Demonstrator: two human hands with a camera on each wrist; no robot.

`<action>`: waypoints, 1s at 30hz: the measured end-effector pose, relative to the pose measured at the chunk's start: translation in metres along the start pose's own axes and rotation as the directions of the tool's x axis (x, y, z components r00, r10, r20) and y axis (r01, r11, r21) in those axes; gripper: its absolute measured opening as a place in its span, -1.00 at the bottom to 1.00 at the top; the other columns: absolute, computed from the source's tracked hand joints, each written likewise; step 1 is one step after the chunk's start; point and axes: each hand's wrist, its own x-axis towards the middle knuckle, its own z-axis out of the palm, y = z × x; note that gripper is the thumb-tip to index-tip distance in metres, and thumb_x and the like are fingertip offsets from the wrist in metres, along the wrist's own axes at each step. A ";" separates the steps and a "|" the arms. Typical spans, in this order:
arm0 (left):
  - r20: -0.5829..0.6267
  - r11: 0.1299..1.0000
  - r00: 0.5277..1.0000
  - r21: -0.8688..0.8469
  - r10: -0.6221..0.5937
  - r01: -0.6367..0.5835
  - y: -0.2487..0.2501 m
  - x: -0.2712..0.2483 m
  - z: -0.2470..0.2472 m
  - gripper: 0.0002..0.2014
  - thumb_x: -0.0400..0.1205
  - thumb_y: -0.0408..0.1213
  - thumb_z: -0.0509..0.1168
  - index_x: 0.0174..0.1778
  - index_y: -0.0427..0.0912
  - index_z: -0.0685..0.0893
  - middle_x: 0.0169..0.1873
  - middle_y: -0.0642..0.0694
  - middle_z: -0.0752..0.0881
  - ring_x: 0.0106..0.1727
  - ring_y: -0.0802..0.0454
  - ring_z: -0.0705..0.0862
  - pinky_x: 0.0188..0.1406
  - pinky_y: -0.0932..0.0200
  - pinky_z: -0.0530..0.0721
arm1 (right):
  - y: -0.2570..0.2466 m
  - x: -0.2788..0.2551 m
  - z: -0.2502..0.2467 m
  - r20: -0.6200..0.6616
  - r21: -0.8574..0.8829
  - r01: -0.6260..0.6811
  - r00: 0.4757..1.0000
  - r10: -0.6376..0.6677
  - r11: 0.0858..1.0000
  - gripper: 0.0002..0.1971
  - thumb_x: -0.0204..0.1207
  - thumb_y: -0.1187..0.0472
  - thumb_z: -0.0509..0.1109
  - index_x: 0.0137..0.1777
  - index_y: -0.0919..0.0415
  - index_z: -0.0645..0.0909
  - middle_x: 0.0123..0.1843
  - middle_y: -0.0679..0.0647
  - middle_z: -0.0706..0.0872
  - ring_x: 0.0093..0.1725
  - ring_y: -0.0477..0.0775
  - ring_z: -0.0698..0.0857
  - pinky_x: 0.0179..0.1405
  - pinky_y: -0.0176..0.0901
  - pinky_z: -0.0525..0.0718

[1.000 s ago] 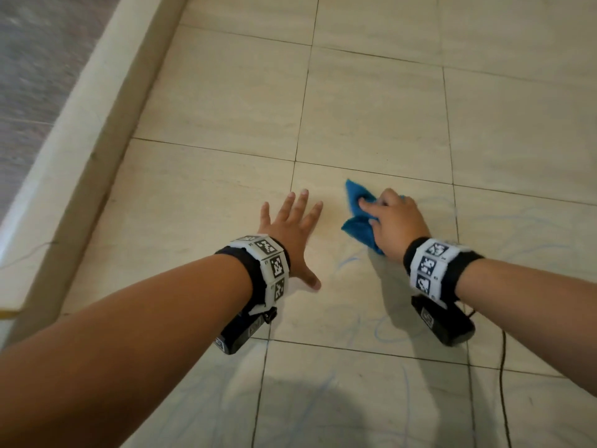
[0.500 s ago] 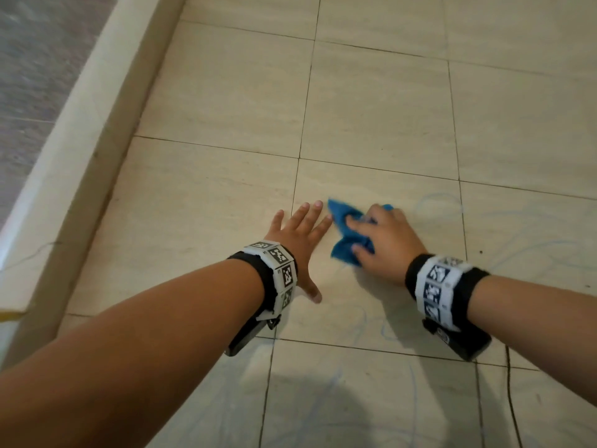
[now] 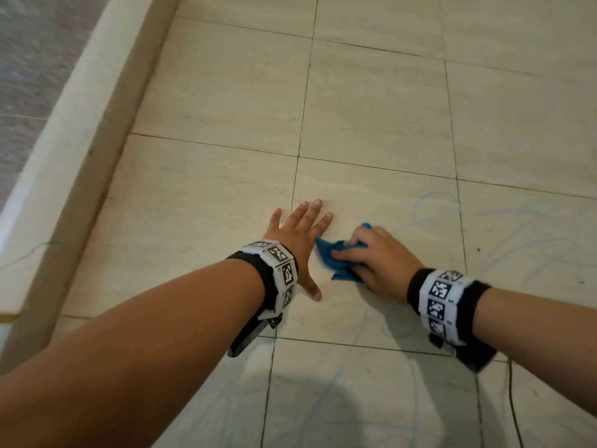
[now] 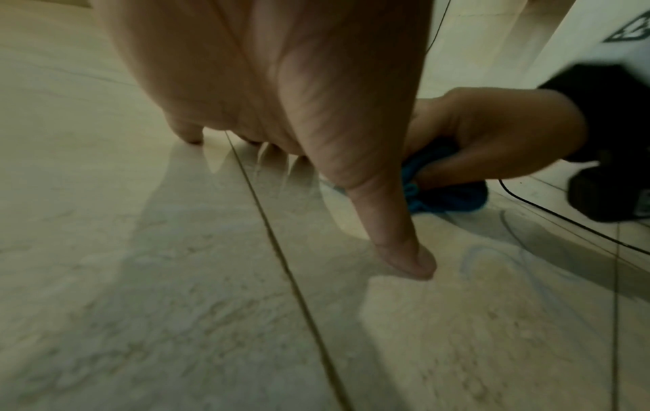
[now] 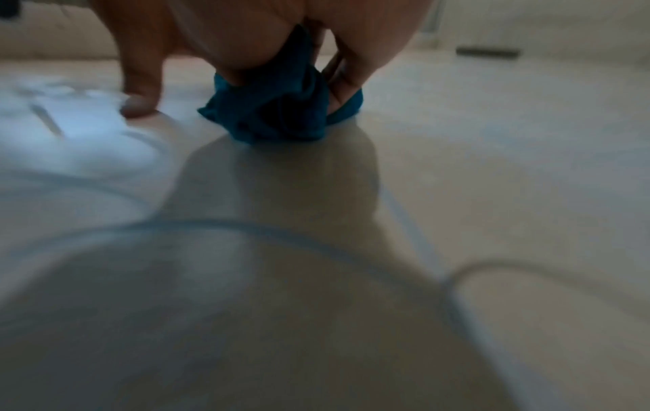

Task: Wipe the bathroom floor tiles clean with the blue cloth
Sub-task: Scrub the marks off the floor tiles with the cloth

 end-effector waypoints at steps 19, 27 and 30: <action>0.001 0.998 0.999 -0.055 0.035 -0.035 -0.003 -0.001 0.000 0.42 0.22 0.39 0.50 0.61 0.04 -0.49 0.59 -0.04 -0.55 0.64 -0.09 -0.44 0.59 -0.35 -0.27 | -0.009 -0.025 0.004 -0.077 0.075 -0.240 0.966 0.246 0.968 -0.70 0.45 0.32 0.45 0.18 0.12 0.72 -0.11 0.07 0.53 -0.14 0.15 0.55 -0.21 -0.18 0.45; -0.015 0.999 1.000 -0.051 0.018 -0.019 -0.004 -0.001 0.000 0.43 0.21 0.37 0.52 0.62 0.06 -0.48 0.60 -0.04 -0.53 0.65 -0.09 -0.43 0.61 -0.35 -0.24 | 0.015 -0.007 -0.001 -0.201 0.114 -0.380 0.896 0.395 0.918 -0.77 0.48 0.32 0.42 0.13 0.20 0.72 -0.12 0.13 0.52 -0.12 0.21 0.58 -0.18 -0.13 0.52; -0.017 0.999 1.000 -0.045 0.019 -0.019 -0.002 -0.001 -0.001 0.43 0.22 0.36 0.52 0.62 0.01 -0.47 0.60 -0.07 -0.52 0.65 -0.12 -0.42 0.60 -0.36 -0.24 | -0.013 -0.022 0.018 -0.146 0.060 -0.174 0.973 0.181 0.983 -0.71 0.42 0.31 0.42 0.14 0.11 0.73 -0.14 0.17 0.56 -0.19 0.26 0.57 -0.25 -0.13 0.48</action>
